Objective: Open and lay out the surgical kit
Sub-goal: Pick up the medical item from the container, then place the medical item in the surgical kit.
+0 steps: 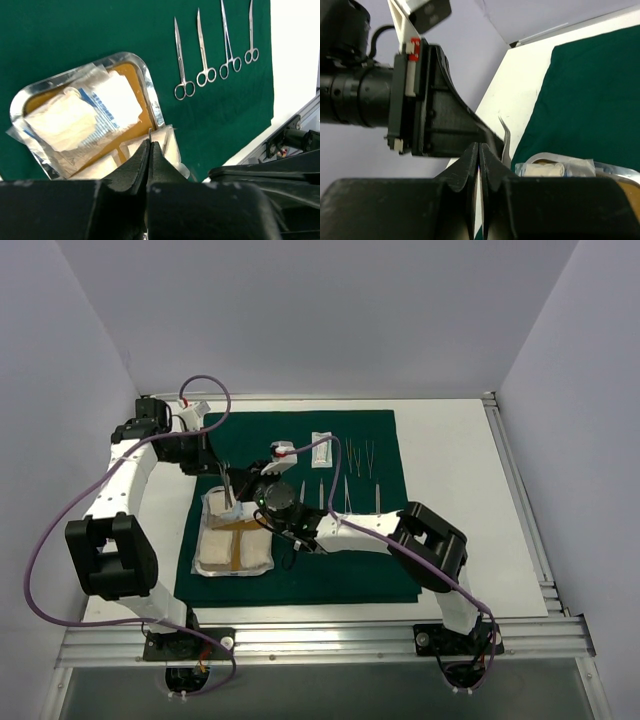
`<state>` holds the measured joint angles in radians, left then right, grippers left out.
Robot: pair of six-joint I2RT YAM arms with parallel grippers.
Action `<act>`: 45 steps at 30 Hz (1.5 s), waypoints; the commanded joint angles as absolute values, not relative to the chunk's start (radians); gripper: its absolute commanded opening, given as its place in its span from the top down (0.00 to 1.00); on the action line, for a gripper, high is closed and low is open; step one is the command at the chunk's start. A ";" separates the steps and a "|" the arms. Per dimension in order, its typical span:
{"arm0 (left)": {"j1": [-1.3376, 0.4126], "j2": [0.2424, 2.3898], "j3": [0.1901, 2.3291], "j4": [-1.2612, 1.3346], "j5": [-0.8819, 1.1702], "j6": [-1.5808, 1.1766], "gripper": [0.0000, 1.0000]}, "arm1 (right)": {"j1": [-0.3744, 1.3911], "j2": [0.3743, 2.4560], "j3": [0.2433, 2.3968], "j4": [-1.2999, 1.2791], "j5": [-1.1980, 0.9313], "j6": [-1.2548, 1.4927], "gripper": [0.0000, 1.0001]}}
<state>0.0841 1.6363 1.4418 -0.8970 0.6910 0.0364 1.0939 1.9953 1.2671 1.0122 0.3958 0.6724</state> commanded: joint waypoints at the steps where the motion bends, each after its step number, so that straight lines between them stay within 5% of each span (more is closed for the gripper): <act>1: 0.074 1.615 1.427 -0.897 0.699 0.055 0.98 | 1.086 1.999 1.330 1.098 0.442 0.624 1.00; 17: 0.075 1.598 1.368 -0.899 0.641 0.109 0.98 | 1.039 1.879 1.160 0.990 0.344 0.597 1.00; 28: 0.068 1.525 1.347 -0.789 0.555 -0.096 0.98 | 1.086 1.910 1.285 0.767 0.230 0.482 0.62; 45: 0.037 1.457 1.298 -0.727 0.380 -0.294 0.98 | 1.167 2.111 1.629 0.391 0.514 0.364 0.61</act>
